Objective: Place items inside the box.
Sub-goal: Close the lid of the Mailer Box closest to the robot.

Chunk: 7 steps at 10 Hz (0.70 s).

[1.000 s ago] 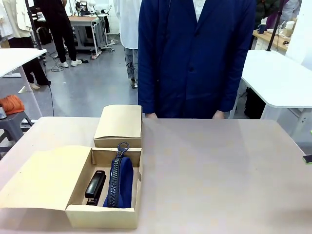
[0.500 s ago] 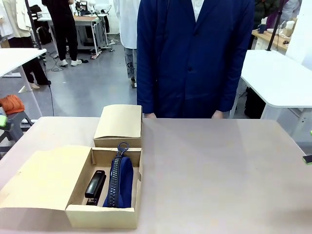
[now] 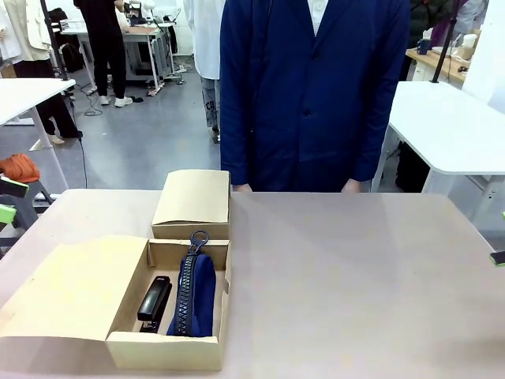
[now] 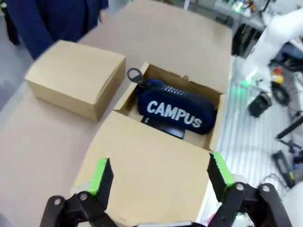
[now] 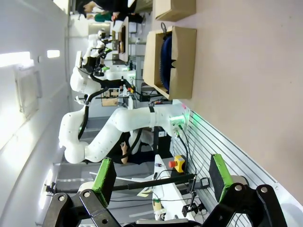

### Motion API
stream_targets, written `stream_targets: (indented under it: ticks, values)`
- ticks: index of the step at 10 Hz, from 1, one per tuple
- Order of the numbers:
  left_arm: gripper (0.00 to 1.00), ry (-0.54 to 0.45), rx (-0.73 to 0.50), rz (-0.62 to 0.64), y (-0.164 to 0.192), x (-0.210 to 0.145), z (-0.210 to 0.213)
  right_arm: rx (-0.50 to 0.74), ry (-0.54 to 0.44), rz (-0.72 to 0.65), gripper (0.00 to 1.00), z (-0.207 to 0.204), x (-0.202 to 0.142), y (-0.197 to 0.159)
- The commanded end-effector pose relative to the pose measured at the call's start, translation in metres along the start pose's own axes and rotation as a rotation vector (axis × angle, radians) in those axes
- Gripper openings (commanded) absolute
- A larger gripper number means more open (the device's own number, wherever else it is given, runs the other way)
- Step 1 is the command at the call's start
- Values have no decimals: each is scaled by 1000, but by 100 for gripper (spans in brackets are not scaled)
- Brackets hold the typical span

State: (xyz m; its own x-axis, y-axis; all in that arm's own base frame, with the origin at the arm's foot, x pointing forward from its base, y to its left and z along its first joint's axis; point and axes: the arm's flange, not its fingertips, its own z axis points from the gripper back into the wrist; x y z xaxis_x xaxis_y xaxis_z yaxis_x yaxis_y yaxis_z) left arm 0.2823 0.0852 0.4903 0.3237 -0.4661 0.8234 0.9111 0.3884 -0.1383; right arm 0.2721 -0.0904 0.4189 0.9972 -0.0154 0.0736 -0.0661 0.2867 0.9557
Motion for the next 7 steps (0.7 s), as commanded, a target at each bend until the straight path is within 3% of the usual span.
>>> stream_targets:
  ticks: [1, 3, 4, 6, 7]
  values:
    - [100, 2, 25, -50, 2, 0, 4, 11, -3, -9, 100, -1, -3, 2]
    - [100, 44, 112, -327, 58, -29, -31, 11, -3, -9, 100, -1, -3, 2]
    - [100, 75, 152, -407, 73, -52, -35, 11, -3, -9, 100, -1, -3, 2]
    - [100, 126, 293, -493, 91, -90, -32, 11, -3, -9, 100, -1, -3, 2]
    - [100, 113, 297, -488, 98, -108, -33, 11, -3, -9, 100, -1, -3, 2]
